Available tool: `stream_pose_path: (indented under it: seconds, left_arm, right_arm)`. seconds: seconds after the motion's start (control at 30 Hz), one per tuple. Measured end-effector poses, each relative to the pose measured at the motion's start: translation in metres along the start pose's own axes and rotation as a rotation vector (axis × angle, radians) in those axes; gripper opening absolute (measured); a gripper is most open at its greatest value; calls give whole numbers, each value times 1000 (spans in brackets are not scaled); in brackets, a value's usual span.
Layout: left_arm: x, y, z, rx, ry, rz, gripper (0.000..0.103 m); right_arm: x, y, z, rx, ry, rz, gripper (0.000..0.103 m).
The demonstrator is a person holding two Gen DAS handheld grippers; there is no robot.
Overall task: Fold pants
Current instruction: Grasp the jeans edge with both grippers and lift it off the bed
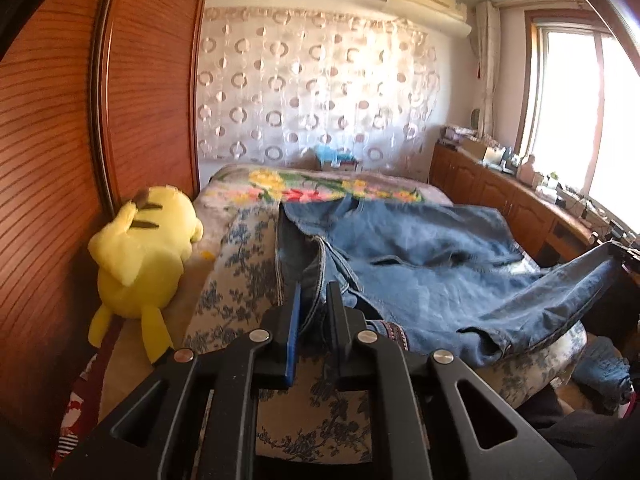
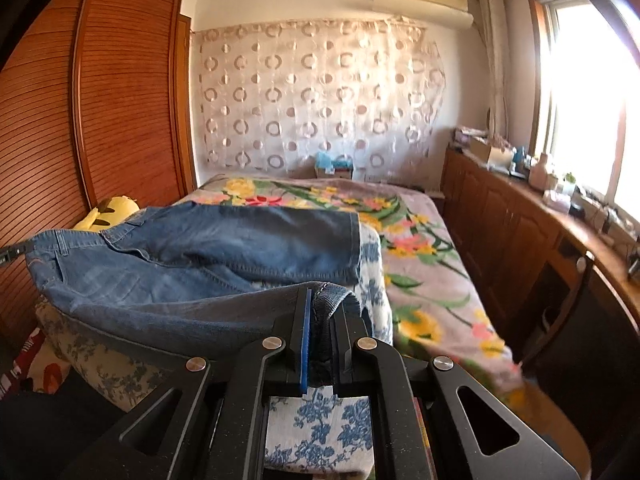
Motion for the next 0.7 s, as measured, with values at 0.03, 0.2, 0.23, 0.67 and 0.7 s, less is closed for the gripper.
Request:
stream_pose_path:
  seconds: [0.03, 0.2, 0.23, 0.67, 0.7]
  left_arm:
    - [-6, 5, 0, -2, -3, 17, 13]
    - [-32, 25, 0, -1, 12, 98, 13]
    - [-39, 30, 0, -8, 7, 116, 13]
    - [-16, 26, -3, 3, 18, 89, 13]
    - [-12, 23, -2, 3, 18, 79, 13]
  right_arm:
    - [-1, 2, -1, -5, 2, 8, 7]
    - [-7, 8, -2, -32, 0, 53, 7]
    - [-7, 7, -1, -41, 3, 60, 7]
    - [22, -8, 5, -70, -7, 77, 7]
    - [28, -11, 6, -66, -10, 68, 7]
Point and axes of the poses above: each gripper's, at about its wrist camera, not at the fingertips, and x roughly the way its jaws point, z to its right, y to its top, the point moved 6 cm from there along x, roughly the way its jaws point, and after that the axes turned 8 degrees about y, right-handed, at the moved point
